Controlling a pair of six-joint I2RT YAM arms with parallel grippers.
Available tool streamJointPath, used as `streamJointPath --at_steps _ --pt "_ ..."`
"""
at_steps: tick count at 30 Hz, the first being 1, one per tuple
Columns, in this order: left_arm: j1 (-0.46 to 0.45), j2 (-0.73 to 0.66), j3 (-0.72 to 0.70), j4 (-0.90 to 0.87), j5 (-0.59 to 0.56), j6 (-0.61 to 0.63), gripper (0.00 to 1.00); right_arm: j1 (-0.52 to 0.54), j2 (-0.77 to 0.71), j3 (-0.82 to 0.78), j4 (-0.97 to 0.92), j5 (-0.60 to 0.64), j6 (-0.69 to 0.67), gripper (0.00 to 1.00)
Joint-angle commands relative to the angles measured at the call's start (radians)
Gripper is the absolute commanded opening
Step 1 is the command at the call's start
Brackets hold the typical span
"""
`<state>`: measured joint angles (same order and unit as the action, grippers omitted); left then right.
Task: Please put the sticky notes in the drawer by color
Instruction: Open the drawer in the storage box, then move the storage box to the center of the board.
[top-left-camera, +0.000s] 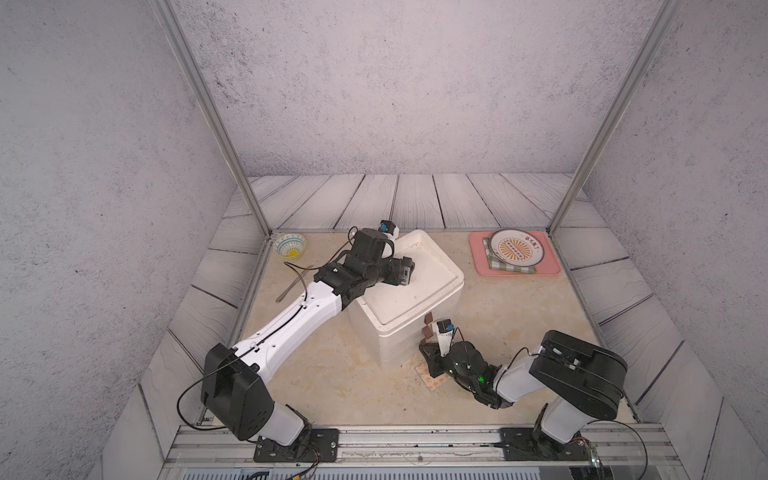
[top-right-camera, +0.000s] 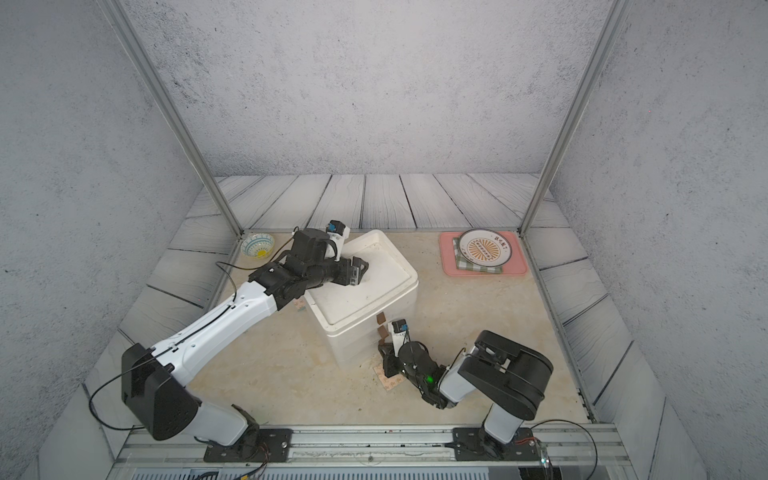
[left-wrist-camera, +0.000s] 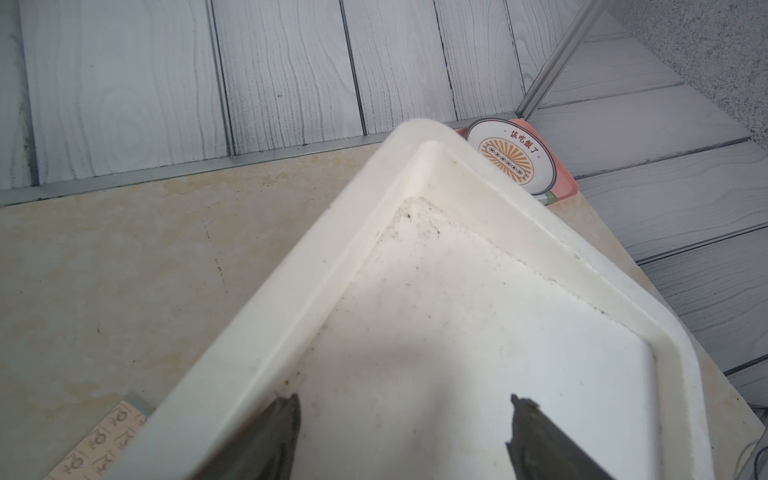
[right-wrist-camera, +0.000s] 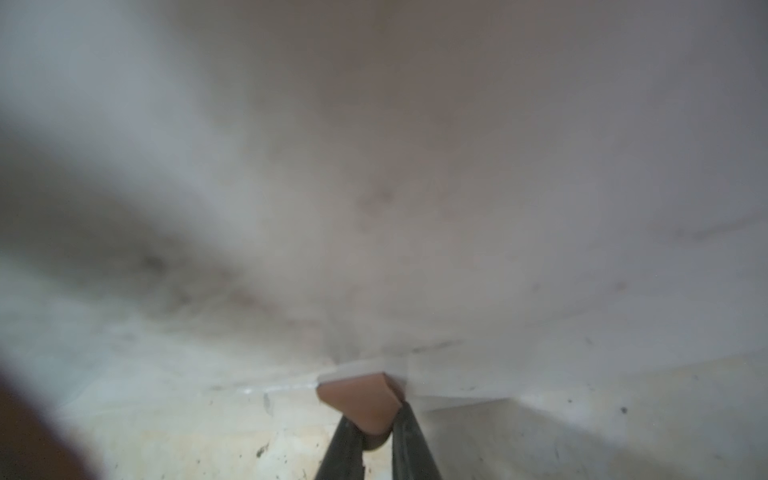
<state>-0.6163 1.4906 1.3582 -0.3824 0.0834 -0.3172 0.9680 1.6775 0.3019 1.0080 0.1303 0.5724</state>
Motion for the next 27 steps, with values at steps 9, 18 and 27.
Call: streamJointPath --at_steps 9,18,27 --pt "0.057 0.060 -0.079 -0.166 -0.007 -0.003 0.85 0.031 -0.119 -0.048 -0.021 0.059 0.068 0.00" --pt "0.067 0.163 -0.052 -0.153 0.005 -0.016 0.85 0.058 -0.549 -0.029 -0.683 0.025 0.173 0.00" --pt "0.066 0.225 -0.027 -0.142 0.054 -0.019 0.84 0.070 -0.729 -0.044 -0.945 -0.076 0.234 0.00"
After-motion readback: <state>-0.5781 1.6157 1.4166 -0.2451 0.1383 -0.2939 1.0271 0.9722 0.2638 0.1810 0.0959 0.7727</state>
